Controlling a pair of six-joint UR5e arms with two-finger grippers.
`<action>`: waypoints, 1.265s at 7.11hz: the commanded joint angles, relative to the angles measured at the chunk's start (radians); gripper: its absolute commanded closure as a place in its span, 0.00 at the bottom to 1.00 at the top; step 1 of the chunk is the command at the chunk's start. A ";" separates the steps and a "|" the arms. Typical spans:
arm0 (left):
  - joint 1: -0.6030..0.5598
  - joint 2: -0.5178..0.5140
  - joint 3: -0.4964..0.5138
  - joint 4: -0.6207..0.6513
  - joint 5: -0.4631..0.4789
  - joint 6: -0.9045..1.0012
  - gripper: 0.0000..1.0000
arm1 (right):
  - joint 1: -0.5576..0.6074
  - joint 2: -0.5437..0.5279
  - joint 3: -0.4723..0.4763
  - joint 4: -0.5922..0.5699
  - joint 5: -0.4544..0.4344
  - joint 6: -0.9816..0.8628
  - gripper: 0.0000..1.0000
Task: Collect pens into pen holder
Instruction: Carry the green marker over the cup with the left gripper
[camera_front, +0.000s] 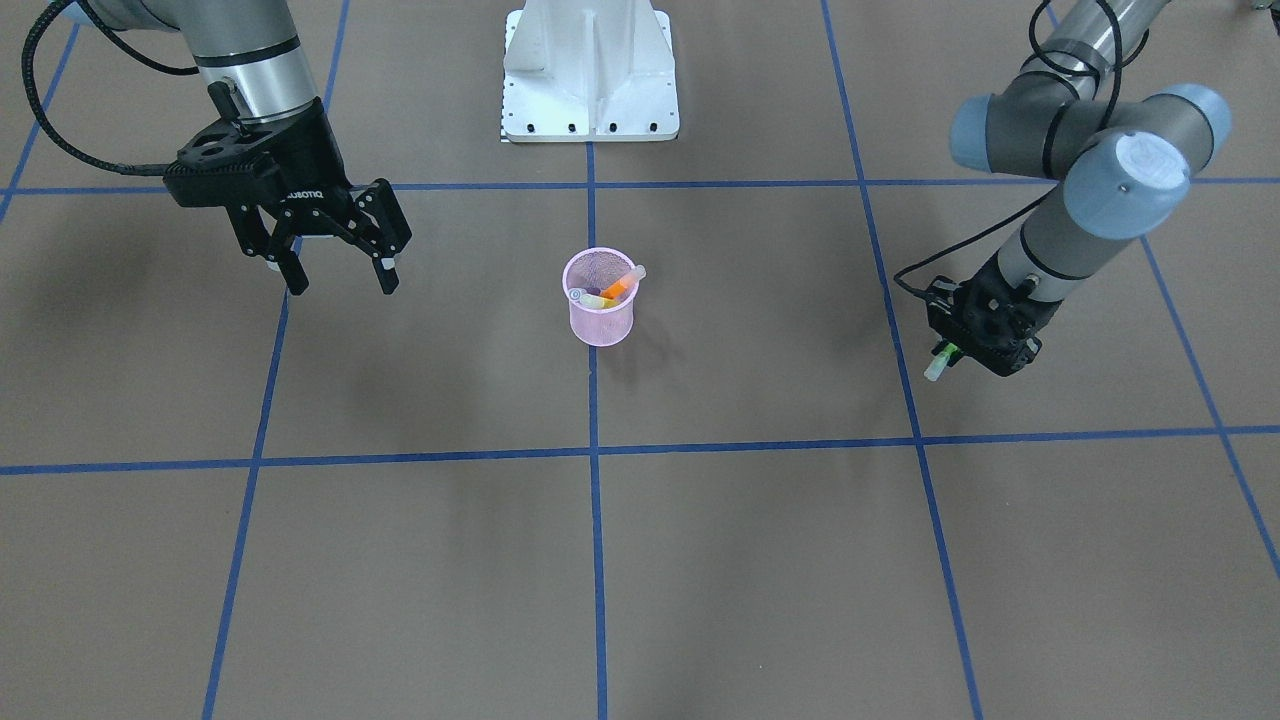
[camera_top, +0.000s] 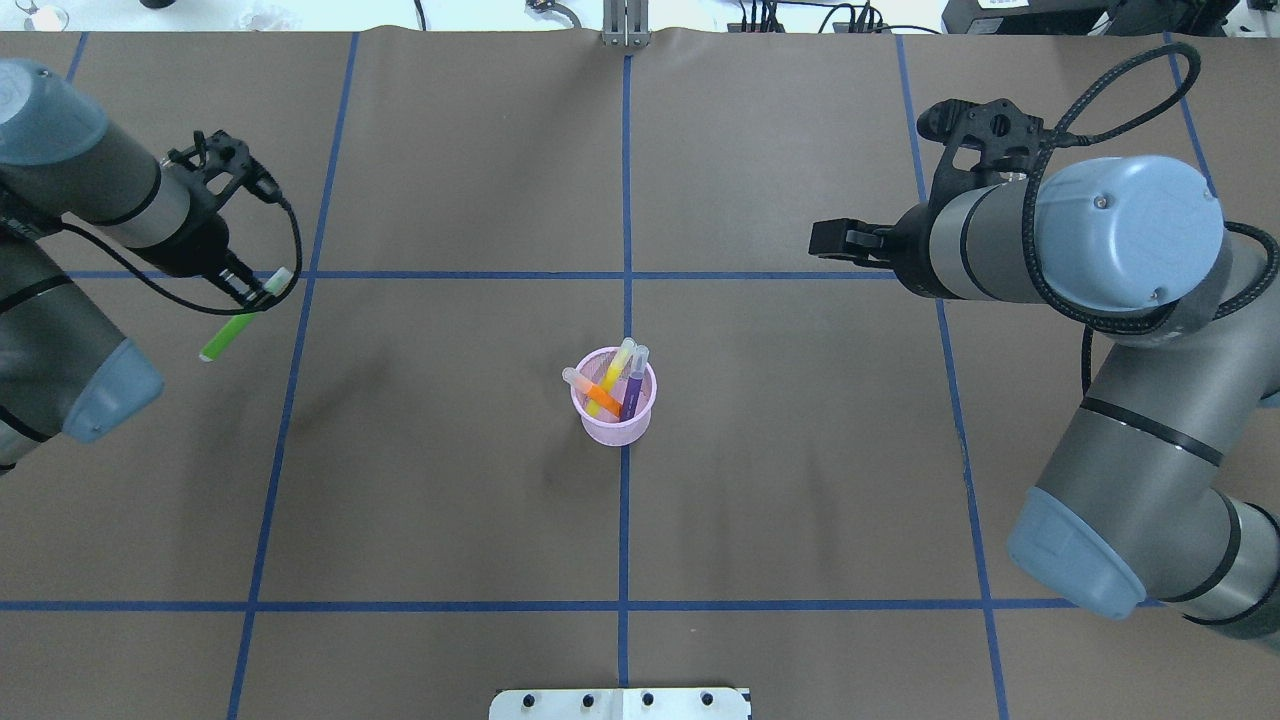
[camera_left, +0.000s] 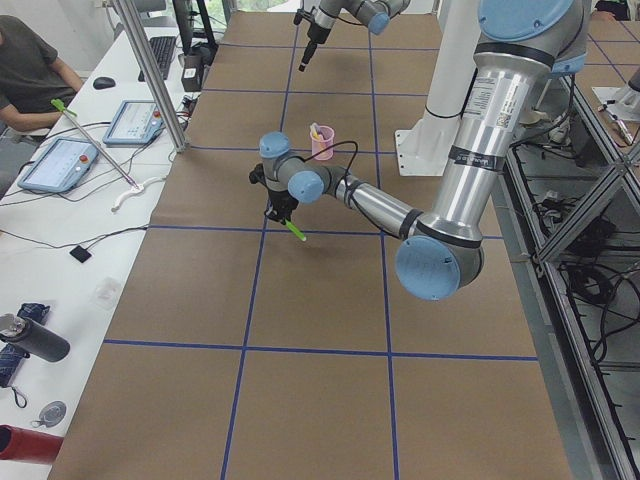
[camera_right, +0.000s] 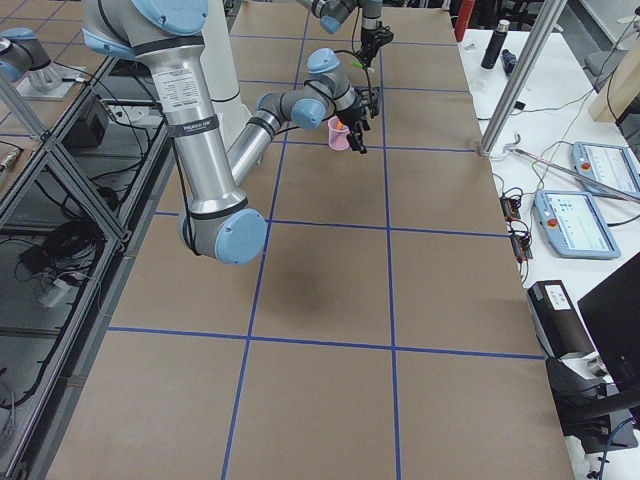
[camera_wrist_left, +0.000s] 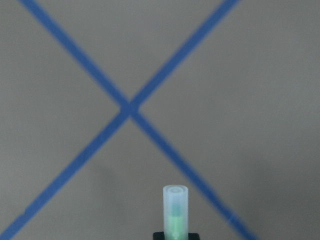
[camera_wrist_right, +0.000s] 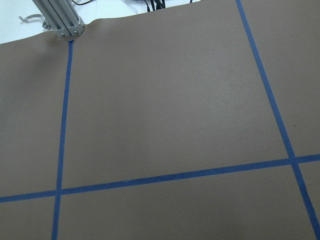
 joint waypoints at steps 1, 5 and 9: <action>0.153 -0.088 -0.146 0.002 0.259 -0.342 1.00 | 0.005 -0.027 -0.001 0.004 0.004 -0.005 0.01; 0.309 -0.219 -0.180 -0.182 0.538 -0.415 1.00 | 0.013 -0.049 -0.027 0.008 -0.001 -0.066 0.01; 0.549 -0.219 -0.204 -0.277 0.938 -0.455 1.00 | 0.020 -0.047 -0.039 0.008 -0.001 -0.066 0.01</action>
